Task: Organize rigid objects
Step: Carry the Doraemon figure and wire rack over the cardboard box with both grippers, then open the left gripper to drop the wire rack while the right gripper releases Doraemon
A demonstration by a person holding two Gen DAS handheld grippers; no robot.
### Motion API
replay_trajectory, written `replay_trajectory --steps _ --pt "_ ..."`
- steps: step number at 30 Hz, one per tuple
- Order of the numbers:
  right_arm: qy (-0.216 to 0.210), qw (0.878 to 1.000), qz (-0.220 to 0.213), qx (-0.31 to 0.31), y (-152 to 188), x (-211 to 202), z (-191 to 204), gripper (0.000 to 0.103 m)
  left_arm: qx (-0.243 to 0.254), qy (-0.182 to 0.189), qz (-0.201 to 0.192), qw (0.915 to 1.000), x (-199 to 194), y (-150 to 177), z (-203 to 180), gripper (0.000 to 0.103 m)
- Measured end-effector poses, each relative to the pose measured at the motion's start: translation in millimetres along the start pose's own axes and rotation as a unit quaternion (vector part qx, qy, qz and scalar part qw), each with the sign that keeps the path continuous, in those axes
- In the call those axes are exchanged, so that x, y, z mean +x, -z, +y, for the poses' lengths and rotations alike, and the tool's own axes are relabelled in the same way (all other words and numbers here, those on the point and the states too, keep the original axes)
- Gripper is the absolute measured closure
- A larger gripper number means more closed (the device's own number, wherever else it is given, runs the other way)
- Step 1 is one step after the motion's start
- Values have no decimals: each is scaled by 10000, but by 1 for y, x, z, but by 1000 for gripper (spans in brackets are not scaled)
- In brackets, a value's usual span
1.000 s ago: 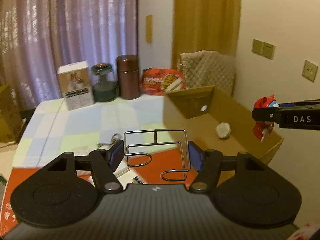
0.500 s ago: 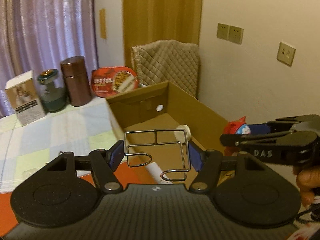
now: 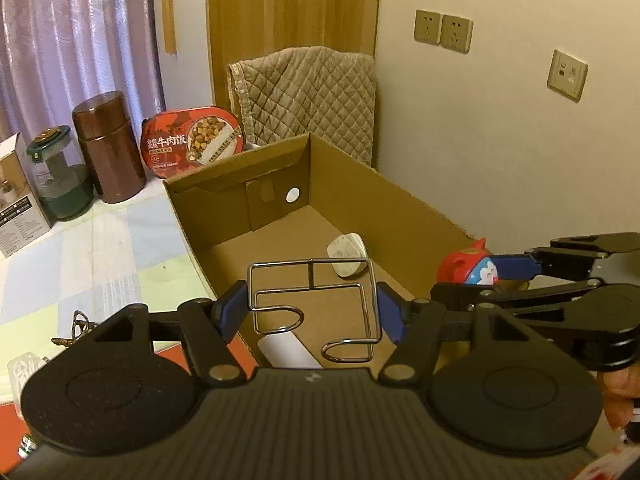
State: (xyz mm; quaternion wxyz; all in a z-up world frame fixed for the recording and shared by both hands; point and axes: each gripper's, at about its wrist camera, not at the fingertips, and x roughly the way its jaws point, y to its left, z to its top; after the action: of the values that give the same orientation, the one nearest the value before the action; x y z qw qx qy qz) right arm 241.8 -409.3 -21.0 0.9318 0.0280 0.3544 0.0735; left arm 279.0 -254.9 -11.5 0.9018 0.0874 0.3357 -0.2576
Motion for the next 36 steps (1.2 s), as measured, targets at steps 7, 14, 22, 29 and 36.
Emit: replay_trajectory --steps 7,14,22,29,36 --pt "-10 10000 52 58 4 6 -6 59 33 122 172 9998 20 0 0 40" --pt "16 9999 126 81 9 13 -12 59 93 203 309 9993 37 3 -1 40" --pt "55 9998 170 127 13 18 -18 59 76 292 407 9987 51 2 -4 39" --pt "102 9996 200 151 16 21 -23 59 -88 339 380 9987 56 -1 -4 33" --pt "108 9997 196 137 17 19 -23 59 -223 282 215 9991 41 -4 6 33"
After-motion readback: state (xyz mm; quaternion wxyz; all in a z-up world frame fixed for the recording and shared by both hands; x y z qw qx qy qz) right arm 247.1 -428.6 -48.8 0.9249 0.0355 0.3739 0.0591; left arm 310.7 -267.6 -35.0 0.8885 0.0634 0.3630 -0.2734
